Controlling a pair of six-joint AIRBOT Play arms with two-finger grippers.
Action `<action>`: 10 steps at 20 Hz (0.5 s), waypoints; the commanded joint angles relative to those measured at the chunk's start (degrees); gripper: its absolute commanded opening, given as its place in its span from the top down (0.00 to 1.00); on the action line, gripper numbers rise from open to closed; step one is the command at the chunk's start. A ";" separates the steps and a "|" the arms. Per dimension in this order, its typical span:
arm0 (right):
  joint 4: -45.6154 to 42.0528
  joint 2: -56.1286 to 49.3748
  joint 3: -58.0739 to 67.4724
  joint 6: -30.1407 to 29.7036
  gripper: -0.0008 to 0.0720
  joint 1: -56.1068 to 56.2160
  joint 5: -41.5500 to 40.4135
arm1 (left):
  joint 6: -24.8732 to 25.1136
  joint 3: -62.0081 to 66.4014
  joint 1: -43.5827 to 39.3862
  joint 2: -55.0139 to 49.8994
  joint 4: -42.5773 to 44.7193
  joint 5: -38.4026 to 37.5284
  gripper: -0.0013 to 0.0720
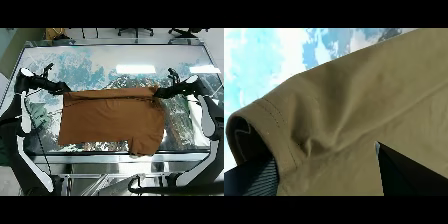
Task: Fold the shirts.
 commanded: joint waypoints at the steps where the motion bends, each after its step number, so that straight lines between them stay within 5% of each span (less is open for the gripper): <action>1: -2.29 5.77 0.04 2.14 0.55 -0.48 1.90 | -5.60 1.88 2.60 1.68 0.13 -7.04 0.13; 6: -9.70 19.65 -5.86 10.10 0.56 -5.25 11.63 | -6.40 -20.22 10.34 14.32 0.15 -11.32 0.18; 10: -11.52 34.75 -24.17 18.10 0.54 -13.38 11.91 | -5.64 -46.64 15.61 26.62 8.11 -5.84 0.18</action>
